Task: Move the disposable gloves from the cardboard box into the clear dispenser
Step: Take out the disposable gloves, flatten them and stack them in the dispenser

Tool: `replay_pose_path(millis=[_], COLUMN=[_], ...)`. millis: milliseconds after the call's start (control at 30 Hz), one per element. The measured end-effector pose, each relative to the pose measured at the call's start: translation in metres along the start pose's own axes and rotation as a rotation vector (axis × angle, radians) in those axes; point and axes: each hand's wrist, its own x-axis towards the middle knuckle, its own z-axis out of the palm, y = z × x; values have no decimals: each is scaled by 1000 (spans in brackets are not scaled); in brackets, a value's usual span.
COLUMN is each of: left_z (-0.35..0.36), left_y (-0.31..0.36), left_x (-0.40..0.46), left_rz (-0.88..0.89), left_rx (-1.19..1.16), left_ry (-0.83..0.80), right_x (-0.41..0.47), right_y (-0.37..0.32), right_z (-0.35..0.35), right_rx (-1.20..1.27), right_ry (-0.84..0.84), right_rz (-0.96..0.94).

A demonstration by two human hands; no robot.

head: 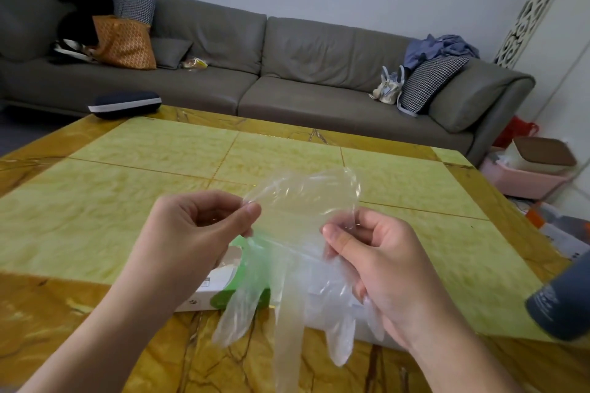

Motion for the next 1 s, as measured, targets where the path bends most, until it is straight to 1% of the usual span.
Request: replay_pose_path(millis=[100,267,367,533,600,700,767,833,900,1000], left_z=[-6,-21,-24,-22,-21,-19,-17,-15,-11,-1], left_y=[2,-1,-6,-9,-9,-7,-6,-6,-6,-5], left_x=[2,8,10,13,11,8,7,7,6,1], left_rz=[8,-152,-179,-136,-124,-113,-122,-148,-168,-170], left_rx=[68,-84,-109,-204,-210,-128,-122,-214,-262,-190], left_ry=[-44,-266,-351,-325,-337,-391,-377,-321,-321,-328], right_x=[1,1,2,5,4,3,3,2,0,-2], right_y=[-1,-3,-2,-1,-3,-4,-7,-8,-5,-6], right_z=[-1,-7,-7,-14,-16,-16,-15,-11,-6,-6], right_rx=[-56,-39,-30,-27,-18,43,142,219,219,181], right_ry=[21,51,51,27,-46,-144,-140,-94,-60,-87], right_rz=[-23,-13,-14,-43,-54,-33,-35,-36,-53,-38])
